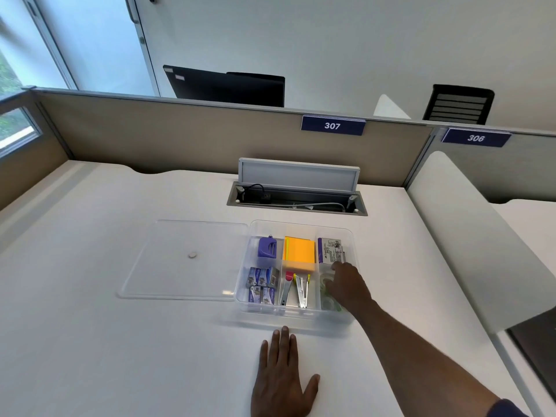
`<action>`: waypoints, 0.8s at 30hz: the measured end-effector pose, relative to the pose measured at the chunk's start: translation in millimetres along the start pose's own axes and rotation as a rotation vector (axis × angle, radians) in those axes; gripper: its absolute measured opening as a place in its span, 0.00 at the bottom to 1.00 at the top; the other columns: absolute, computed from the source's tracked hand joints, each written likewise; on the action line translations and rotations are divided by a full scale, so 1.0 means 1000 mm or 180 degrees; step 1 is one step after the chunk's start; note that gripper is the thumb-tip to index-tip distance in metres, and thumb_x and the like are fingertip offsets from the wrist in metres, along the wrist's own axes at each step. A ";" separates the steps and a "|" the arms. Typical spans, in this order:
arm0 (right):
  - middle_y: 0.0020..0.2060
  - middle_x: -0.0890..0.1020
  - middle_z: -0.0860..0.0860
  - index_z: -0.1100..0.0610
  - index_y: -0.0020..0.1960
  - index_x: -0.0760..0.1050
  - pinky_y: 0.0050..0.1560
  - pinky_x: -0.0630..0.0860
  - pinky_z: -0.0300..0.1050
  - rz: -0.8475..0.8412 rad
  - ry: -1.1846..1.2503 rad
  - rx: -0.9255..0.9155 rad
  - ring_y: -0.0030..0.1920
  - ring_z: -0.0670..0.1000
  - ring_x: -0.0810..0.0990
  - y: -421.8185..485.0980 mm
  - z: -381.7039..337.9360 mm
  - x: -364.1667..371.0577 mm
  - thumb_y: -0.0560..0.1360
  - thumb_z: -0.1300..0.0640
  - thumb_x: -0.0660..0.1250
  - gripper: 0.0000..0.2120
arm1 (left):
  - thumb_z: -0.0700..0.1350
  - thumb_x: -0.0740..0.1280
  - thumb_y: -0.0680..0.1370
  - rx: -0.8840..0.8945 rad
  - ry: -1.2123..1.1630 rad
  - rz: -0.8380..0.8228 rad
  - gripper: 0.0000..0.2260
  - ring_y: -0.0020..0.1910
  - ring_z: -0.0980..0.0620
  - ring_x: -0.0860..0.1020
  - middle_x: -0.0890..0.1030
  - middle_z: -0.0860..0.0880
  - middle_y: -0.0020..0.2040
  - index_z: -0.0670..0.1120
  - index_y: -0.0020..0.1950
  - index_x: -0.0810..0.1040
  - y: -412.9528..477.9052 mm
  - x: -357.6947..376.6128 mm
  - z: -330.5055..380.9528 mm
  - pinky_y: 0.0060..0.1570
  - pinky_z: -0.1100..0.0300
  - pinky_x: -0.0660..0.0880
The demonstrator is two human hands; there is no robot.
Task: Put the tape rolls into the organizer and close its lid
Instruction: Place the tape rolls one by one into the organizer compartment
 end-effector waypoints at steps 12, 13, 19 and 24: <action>0.54 0.79 0.60 0.61 0.55 0.74 0.49 0.76 0.48 -0.0237 -0.0564 -0.0046 0.54 0.60 0.79 -0.016 0.006 -0.017 0.70 0.49 0.68 0.19 | 0.66 0.59 0.72 -0.0010 0.0019 -0.0131 0.37 0.74 0.46 0.54 0.67 0.40 0.73 0.38 0.69 0.72 0.000 -0.004 0.000 0.70 0.48 0.48; 0.54 0.79 0.60 0.61 0.55 0.74 0.49 0.76 0.48 -0.0310 -0.0636 -0.0043 0.53 0.60 0.79 -0.018 0.005 -0.016 0.70 0.50 0.69 0.19 | 0.66 0.60 0.71 -0.0009 0.0021 -0.0157 0.38 0.74 0.45 0.56 0.67 0.40 0.73 0.38 0.68 0.73 0.000 -0.004 0.001 0.70 0.48 0.48; 0.53 0.81 0.58 0.61 0.54 0.76 0.46 0.77 0.46 -0.0705 -0.0800 -0.0002 0.51 0.59 0.82 -0.021 -0.003 -0.008 0.67 0.56 0.70 0.18 | 0.67 0.51 0.75 -0.0033 0.0018 -0.0161 0.37 0.74 0.44 0.56 0.67 0.41 0.73 0.39 0.69 0.72 0.000 -0.005 0.001 0.70 0.49 0.48; 0.54 0.81 0.59 0.62 0.56 0.75 0.49 0.77 0.47 -0.0809 -0.0762 0.0134 0.53 0.59 0.81 -0.019 -0.004 -0.004 0.68 0.59 0.68 0.17 | 0.67 0.57 0.72 -0.0034 0.0029 -0.0238 0.37 0.72 0.44 0.61 0.68 0.41 0.73 0.40 0.69 0.72 -0.001 -0.005 0.001 0.69 0.49 0.48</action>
Point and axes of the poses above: each hand's wrist, its own y-axis towards the middle knuckle, its own x-axis out of the palm, z = x × y, the point moved 2 cm from there along y, towards the middle knuckle
